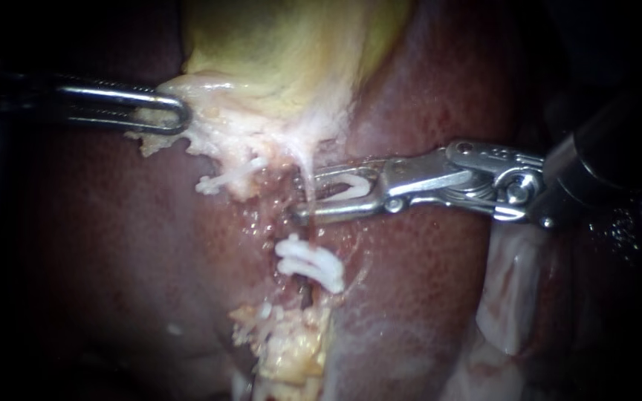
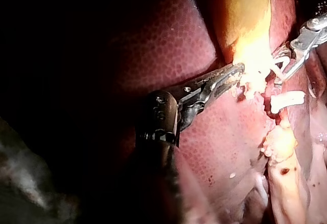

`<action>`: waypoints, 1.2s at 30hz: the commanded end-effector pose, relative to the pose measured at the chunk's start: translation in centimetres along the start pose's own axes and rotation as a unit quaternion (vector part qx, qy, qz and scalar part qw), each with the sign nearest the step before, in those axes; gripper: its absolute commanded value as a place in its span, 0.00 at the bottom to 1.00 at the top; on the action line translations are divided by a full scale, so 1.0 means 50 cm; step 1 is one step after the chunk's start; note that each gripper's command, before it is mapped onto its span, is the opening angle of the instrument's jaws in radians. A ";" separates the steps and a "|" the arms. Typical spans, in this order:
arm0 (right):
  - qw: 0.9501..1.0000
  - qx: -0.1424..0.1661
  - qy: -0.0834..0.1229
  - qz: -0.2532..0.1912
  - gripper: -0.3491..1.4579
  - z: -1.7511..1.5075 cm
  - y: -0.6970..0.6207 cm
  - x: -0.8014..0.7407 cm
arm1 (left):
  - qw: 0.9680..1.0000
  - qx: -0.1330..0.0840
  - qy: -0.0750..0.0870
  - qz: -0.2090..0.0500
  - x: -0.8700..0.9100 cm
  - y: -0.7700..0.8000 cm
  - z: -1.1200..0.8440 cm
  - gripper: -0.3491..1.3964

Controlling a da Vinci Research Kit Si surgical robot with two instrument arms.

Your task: Clipping third clip right tube

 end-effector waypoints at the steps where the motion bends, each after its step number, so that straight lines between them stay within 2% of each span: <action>1: 1.000 0.001 0.001 0.000 0.34 -0.0007 -0.0001 0.0002 | 1.000 0.000 0.000 0.000 0.0000 0.0001 0.0000 0.00; 6: 1.000 0.002 -0.001 0.001 0.39 -0.0025 -0.0005 0.0005 | 1.000 0.000 0.000 0.000 0.0000 0.0001 0.0000 0.00; 13: 1.000 0.005 0.008 0.001 0.41 -0.0021 -0.0014 0.0006 | 1.000 0.000 0.000 0.000 0.0000 0.0001 -0.0001 0.00; 23: 1.000 0.002 0.013 0.008 0.43 0.0034 0.0000 0.0003 | 1.000 0.000 0.000 0.000 0.0000 0.0001 0.0000 0.00; 30: 0.999 0.015 0.036 0.024 0.45 0.0073 0.0005 -0.0005 | 1.000 0.000 0.000 0.000 0.0000 0.0001 0.0000 0.00; 36: 0.996 0.039 0.072 0.044 0.46 0.0087 0.0004 0.0001 | 1.000 0.000 0.000 0.000 0.0001 0.0001 0.0001 0.00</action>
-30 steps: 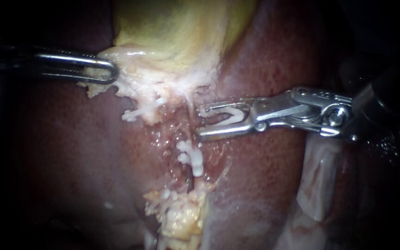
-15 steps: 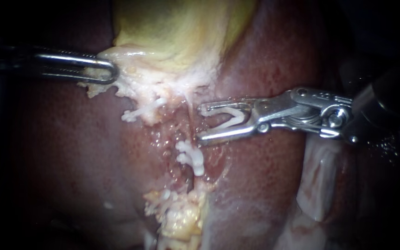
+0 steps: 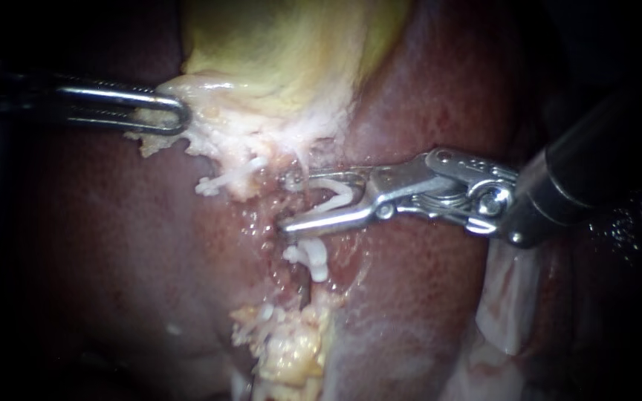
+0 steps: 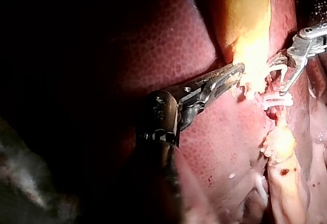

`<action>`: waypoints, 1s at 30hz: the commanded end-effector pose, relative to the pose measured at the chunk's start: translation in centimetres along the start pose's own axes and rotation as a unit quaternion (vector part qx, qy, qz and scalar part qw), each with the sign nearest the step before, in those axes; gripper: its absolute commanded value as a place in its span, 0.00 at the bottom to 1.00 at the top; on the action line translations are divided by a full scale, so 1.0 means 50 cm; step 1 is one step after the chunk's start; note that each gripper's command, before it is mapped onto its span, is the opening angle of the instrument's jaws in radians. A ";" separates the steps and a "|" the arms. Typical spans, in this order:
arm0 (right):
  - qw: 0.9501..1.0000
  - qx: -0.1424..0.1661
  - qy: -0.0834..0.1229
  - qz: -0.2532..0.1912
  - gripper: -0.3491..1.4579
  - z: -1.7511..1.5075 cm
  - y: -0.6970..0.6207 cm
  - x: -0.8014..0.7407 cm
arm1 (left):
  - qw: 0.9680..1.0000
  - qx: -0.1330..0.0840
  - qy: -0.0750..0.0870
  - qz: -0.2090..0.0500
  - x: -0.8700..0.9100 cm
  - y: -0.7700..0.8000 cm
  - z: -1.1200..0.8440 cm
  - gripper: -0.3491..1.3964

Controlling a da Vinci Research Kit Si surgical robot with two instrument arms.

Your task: Clipping third clip right tube

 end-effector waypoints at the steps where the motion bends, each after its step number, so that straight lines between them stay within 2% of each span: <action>1: 1.000 0.006 0.006 0.002 0.46 0.0000 -0.0004 0.0003 | 1.000 0.000 0.000 0.000 0.0000 0.0000 0.0000 0.00; 10: 1.000 0.023 0.005 0.006 0.45 0.0010 -0.0055 0.0027 | 1.000 0.000 0.000 0.000 -0.0001 0.0000 0.0000 0.00; 17: 0.999 0.030 0.006 0.012 0.44 0.0012 -0.0100 0.0067 | 1.000 0.000 0.000 0.000 -0.0001 0.0000 0.0000 0.00; 26: 0.999 0.030 0.006 0.013 0.41 0.0009 -0.0099 0.0076 | 1.000 0.000 0.000 0.000 -0.0001 0.0000 0.0000 0.00; 30: 0.999 0.032 0.007 0.013 0.36 0.0008 -0.0095 0.0076 | 1.000 0.000 0.000 0.000 -0.0001 0.0000 0.0000 0.00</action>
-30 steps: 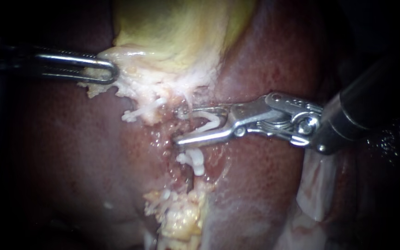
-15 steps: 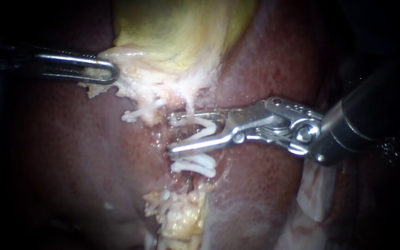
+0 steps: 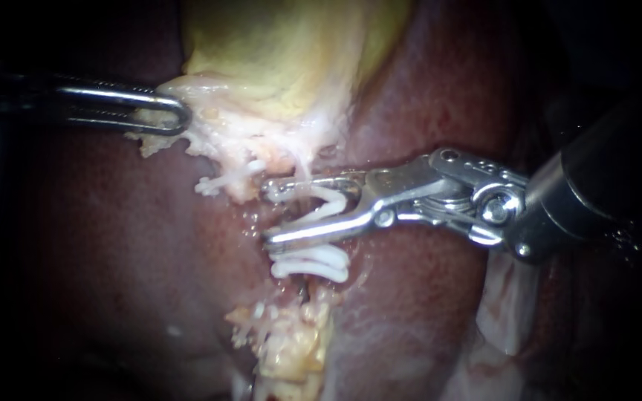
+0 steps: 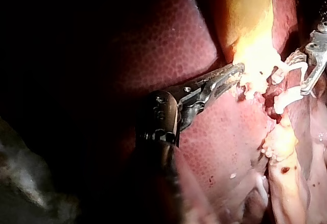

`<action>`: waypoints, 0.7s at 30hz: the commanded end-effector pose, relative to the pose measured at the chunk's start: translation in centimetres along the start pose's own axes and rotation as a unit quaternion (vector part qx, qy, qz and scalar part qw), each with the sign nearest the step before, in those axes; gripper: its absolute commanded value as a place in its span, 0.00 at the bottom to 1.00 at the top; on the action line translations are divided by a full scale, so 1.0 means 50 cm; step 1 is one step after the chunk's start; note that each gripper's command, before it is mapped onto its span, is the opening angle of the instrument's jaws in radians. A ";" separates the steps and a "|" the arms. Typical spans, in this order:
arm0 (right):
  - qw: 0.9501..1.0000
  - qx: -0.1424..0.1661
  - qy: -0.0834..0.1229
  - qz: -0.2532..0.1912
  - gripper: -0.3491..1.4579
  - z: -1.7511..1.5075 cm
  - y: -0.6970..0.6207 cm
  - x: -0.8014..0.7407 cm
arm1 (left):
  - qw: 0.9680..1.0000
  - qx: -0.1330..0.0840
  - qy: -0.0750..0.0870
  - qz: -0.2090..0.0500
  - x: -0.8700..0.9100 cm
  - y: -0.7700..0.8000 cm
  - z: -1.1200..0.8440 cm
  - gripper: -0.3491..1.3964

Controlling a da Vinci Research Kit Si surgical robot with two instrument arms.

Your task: Clipping third clip right tube

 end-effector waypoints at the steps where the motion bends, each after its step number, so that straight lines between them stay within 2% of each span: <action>1: 1.000 0.000 0.000 0.000 0.35 0.0000 0.0001 -0.0001 | 1.000 0.000 0.000 0.000 0.0000 0.0000 0.0000 0.00; 9: 1.000 -0.006 -0.002 0.014 0.27 -0.0004 0.0011 -0.0004 | 1.000 0.000 0.000 0.000 0.0000 0.0000 0.0001 0.00; 12: 1.000 -0.009 0.000 0.017 0.22 -0.0009 0.0016 -0.0004 | 1.000 0.000 0.000 0.000 0.0000 0.0000 0.0001 0.00; 15: 0.999 -0.010 0.001 0.038 0.16 -0.0014 0.0019 -0.0005 | 1.000 0.000 0.000 0.000 0.0000 0.0000 0.0001 0.00; 18: 0.999 -0.010 0.001 0.049 0.07 -0.0016 0.0020 -0.0007 | 1.000 0.000 0.000 0.000 0.0000 0.0000 0.0001 0.00; 19: 0.998 -0.010 0.001 0.055 0.00 -0.0016 0.0020 -0.0009 | 1.000 0.000 0.000 0.000 0.0000 0.0000 0.0001 0.00; 21: 0.998 -0.009 0.001 0.066 0.00 -0.0017 0.0021 -0.0015 | 1.000 0.000 0.000 0.000 0.0000 0.0000 0.0001 0.00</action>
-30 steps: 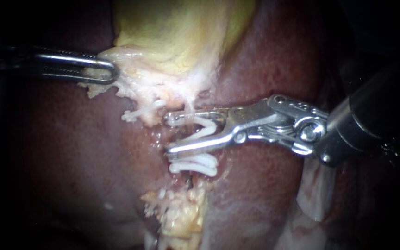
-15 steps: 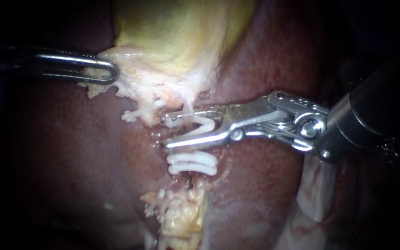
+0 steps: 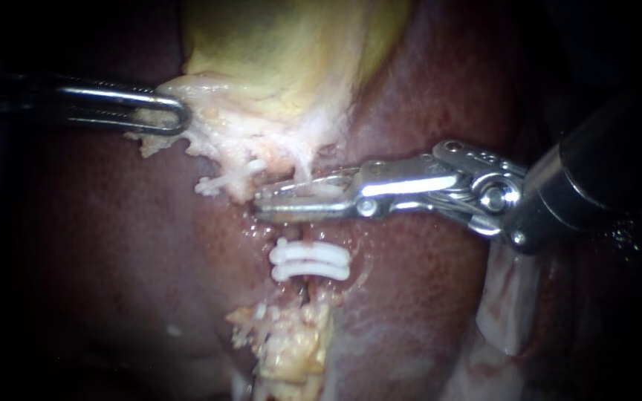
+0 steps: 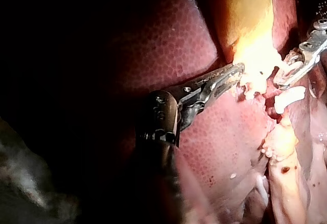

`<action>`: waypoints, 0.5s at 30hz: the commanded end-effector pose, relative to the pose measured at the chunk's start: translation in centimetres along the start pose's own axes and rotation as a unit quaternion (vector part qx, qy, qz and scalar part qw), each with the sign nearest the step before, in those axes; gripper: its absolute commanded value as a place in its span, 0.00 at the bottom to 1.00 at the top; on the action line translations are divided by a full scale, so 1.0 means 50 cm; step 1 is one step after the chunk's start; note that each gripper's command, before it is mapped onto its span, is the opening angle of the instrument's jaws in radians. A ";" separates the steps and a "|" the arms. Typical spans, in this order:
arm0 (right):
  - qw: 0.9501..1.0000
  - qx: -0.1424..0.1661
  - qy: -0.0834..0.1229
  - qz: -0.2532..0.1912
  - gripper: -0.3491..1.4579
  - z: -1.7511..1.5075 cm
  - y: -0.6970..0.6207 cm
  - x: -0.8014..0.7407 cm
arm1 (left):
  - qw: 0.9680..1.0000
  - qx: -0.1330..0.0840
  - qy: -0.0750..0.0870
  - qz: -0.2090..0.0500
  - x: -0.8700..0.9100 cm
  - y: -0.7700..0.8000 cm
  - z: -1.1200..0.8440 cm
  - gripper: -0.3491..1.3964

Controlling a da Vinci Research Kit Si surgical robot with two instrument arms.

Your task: Clipping third clip right tube

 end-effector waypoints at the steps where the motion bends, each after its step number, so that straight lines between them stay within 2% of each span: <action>1: 1.000 0.000 -0.001 -0.002 0.00 0.0000 0.0003 -0.0006 | 1.000 0.000 0.000 0.000 0.0000 0.0000 0.0000 0.00; 15: 1.000 0.000 -0.001 -0.004 0.00 -0.0002 0.0017 -0.0018 | 1.000 0.000 0.000 0.000 0.0000 0.0000 0.0000 0.00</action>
